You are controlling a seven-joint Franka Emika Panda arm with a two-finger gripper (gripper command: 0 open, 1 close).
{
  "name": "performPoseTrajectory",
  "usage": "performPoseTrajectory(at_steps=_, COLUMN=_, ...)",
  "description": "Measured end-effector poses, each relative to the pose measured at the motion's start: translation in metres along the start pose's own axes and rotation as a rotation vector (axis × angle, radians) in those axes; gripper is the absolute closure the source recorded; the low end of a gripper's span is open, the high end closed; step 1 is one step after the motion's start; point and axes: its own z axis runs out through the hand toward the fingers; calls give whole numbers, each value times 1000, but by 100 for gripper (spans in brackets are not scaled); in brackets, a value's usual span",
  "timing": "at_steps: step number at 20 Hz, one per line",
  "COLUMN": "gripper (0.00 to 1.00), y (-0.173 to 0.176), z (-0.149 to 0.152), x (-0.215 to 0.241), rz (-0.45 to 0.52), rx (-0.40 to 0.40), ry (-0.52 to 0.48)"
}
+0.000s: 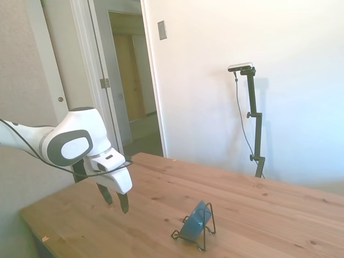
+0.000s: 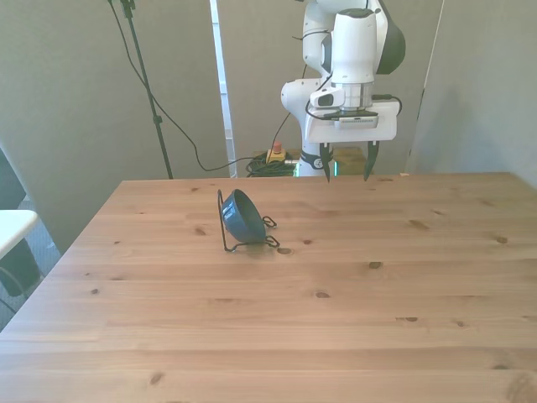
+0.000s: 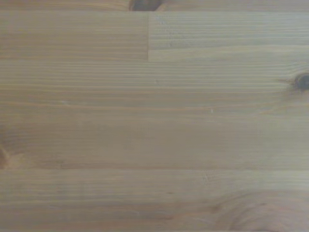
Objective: Unload the bowl
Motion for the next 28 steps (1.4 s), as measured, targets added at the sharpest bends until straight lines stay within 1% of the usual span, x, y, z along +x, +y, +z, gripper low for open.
performPoseTrajectory(at_steps=4, gripper=0, y=-4, z=-6, x=4, rz=-4, rx=11, ry=12)
performPoseTrajectory(at_steps=7, gripper=0, y=-7, z=-20, x=22, rz=40, rx=15, ry=51)
performPoseTrajectory(at_steps=10, gripper=0, y=2, z=-30, x=55, rz=124, rx=-9, ry=110)
performPoseTrajectory(at_steps=15, gripper=0, y=47, z=-41, x=115, rz=276, rx=-72, ry=201)
performPoseTrajectory(at_steps=17, gripper=0, y=58, z=-42, x=126, rz=312, rx=-80, ry=214)
performPoseTrajectory(at_steps=20, gripper=0, y=56, z=-41, x=125, rz=317, rx=-87, ry=222)
performPoseTrajectory(at_steps=25, gripper=0, y=61, z=-29, x=140, rz=414, rx=-161, ry=315)
performPoseTrajectory(at_steps=28, gripper=0, y=61, z=-18, x=153, rz=445, rx=-205, ry=350)
